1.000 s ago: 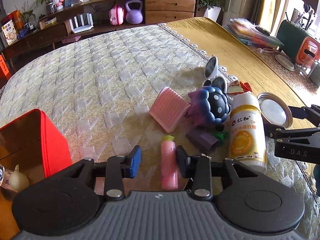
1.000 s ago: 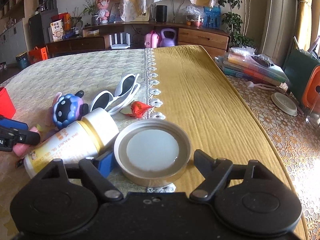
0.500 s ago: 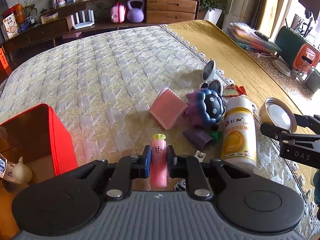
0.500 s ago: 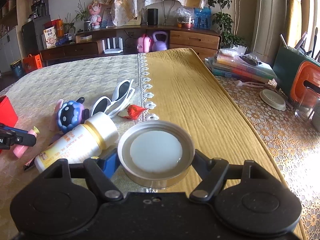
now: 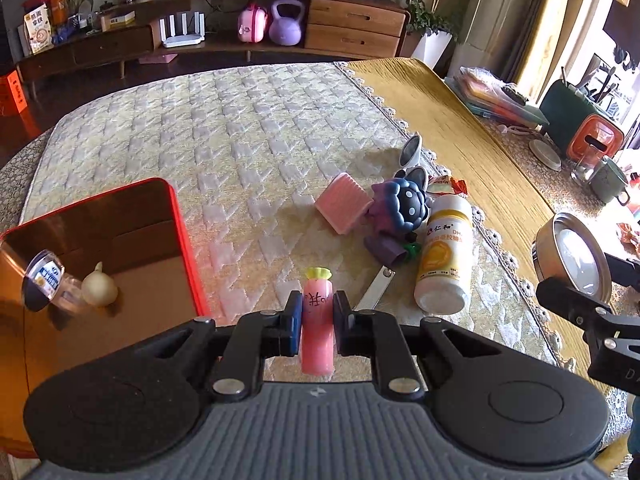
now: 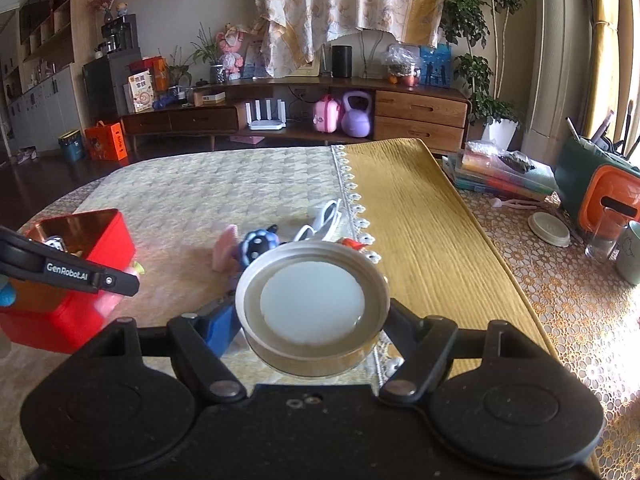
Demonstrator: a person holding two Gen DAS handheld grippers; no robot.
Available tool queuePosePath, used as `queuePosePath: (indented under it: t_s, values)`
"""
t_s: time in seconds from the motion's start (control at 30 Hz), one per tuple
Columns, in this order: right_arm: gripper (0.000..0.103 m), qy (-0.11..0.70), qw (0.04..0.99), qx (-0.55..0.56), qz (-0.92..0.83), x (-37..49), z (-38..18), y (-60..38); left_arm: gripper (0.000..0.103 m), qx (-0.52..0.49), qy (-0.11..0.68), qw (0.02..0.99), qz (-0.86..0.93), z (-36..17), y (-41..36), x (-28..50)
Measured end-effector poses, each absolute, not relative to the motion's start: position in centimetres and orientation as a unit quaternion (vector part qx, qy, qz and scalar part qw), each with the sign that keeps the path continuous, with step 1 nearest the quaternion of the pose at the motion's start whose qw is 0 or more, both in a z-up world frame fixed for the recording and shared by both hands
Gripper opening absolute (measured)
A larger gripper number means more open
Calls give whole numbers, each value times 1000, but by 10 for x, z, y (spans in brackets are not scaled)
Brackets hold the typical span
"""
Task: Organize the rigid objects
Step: 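Carry the pink tube and metal lid over the red tin with both tools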
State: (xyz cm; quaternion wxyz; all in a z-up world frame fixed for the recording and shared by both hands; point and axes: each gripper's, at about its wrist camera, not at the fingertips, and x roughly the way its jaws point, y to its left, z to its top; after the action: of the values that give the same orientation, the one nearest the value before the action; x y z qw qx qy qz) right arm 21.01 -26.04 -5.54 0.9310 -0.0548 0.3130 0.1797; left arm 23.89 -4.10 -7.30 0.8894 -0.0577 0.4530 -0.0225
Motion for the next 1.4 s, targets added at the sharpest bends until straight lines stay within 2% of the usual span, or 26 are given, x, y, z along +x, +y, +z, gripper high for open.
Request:
queuePosePath:
  t_s: [0.67, 1.13, 1.4]
  values:
    - [76, 315, 909, -71, 263, 171, -26, -151, 16, -105, 425, 898, 28, -31, 62, 165]
    - [76, 329, 885, -122, 306, 183, -44, -63, 16, -128, 437, 887, 73, -59, 121, 163]
    - [76, 349, 863, -176, 321, 200, -73, -20, 16, -135, 451, 877, 93, -77, 145, 180]
